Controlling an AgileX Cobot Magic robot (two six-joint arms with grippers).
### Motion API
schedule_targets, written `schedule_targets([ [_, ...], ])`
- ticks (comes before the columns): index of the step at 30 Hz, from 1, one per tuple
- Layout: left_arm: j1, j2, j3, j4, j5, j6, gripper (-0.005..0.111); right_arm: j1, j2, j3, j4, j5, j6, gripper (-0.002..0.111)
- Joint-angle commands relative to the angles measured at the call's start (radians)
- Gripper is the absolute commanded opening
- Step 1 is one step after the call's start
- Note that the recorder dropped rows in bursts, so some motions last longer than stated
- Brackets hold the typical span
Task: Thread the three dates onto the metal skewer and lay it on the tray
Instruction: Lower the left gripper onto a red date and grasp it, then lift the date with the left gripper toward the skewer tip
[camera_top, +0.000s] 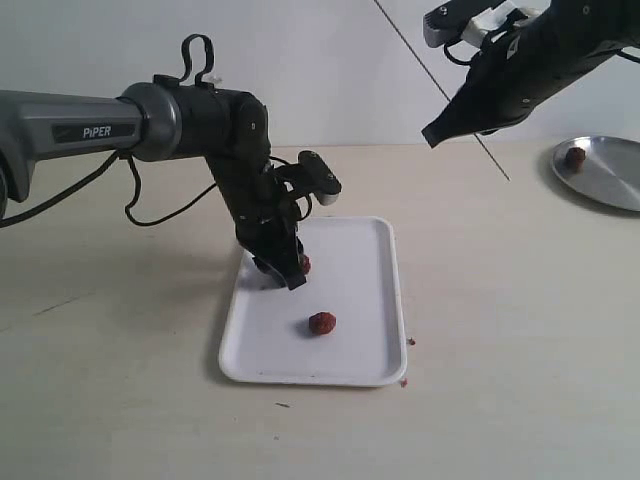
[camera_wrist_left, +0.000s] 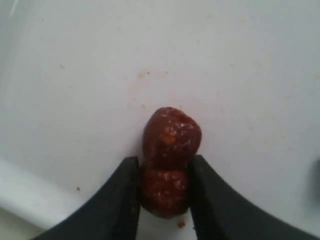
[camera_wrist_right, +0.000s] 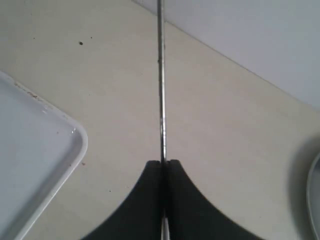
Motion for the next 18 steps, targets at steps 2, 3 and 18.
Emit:
schedule_targets([
  [2, 0.0, -0.001, -0.005, 0.001, 0.011, -0.015, 0.021, -0.002, -0.001, -0.002, 0.012, -0.021, -0.008, 0.0],
  [3, 0.0, -0.003, -0.005, 0.001, 0.013, -0.02, 0.023, -0.002, -0.001, -0.002, 0.012, -0.021, -0.008, 0.0],
  [18, 0.306, -0.192, -0.002, -0.797, -0.05, -0.093, 0.029, -0.002, 0.086, -0.002, 0.337, 0.107, -0.124, 0.0],
])
